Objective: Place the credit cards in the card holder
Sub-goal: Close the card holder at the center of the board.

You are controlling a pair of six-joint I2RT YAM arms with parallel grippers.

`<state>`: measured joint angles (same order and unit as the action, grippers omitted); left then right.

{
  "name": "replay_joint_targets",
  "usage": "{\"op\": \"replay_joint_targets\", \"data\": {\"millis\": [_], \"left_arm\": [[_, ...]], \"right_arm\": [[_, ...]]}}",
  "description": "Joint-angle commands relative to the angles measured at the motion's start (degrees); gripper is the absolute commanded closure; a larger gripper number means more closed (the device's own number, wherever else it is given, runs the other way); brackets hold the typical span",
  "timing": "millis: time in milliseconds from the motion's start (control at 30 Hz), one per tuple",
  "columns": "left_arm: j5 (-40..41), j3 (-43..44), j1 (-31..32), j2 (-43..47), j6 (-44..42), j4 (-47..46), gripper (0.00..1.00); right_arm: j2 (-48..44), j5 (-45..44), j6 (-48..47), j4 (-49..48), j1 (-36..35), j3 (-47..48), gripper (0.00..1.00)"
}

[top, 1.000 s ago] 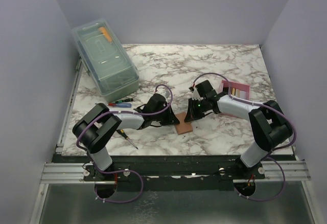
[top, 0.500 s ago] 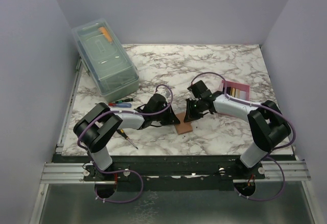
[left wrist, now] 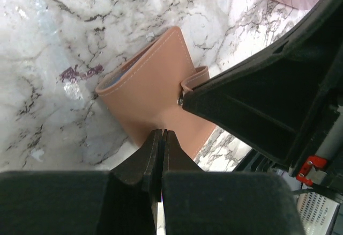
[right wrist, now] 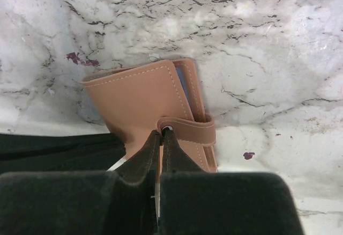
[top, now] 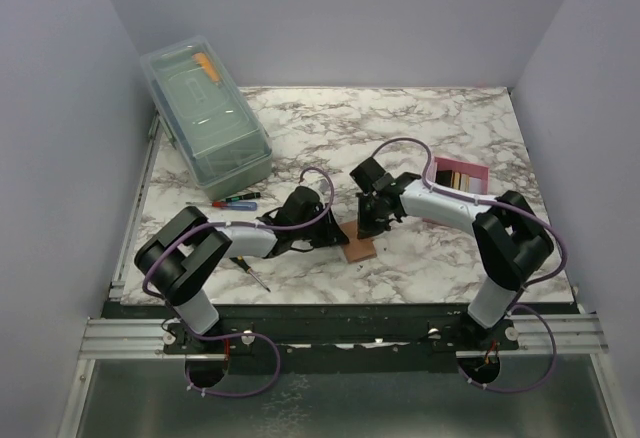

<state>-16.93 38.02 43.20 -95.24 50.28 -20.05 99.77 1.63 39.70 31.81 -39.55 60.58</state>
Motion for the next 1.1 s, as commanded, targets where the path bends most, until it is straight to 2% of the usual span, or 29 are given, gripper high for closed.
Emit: {"op": "replay_joint_targets", "data": {"millis": [0,300,567,667,767,1067], "left_arm": [[2.49,-1.94,-0.30,3.65,-1.58,2.92,1.00],[2.52,-2.04,-0.58,-3.06,-2.36,2.02,1.00],[1.76,-3.38,-0.58,-6.08,-1.29,-2.02,1.00],[1.49,-3.63,-0.58,-5.49,-1.29,-2.27,1.00],[1.03,-4.01,-0.63,-4.76,-1.52,-2.36,1.00],[0.49,-5.23,-0.58,-3.42,-1.10,-3.32,1.00]], "right_arm": [[10.60,-6.80,4.35,8.74,-3.26,-2.80,1.00],[17.08,-7.15,7.12,13.69,-6.62,4.28,0.96],[18.81,-2.34,11.70,8.84,-8.21,3.71,0.95],[14.63,1.70,11.35,0.19,-8.13,-0.01,0.89],[9.01,2.94,8.68,-6.19,-8.00,-2.75,0.87],[2.84,1.49,3.80,-11.16,-5.62,-6.87,0.88]]}}
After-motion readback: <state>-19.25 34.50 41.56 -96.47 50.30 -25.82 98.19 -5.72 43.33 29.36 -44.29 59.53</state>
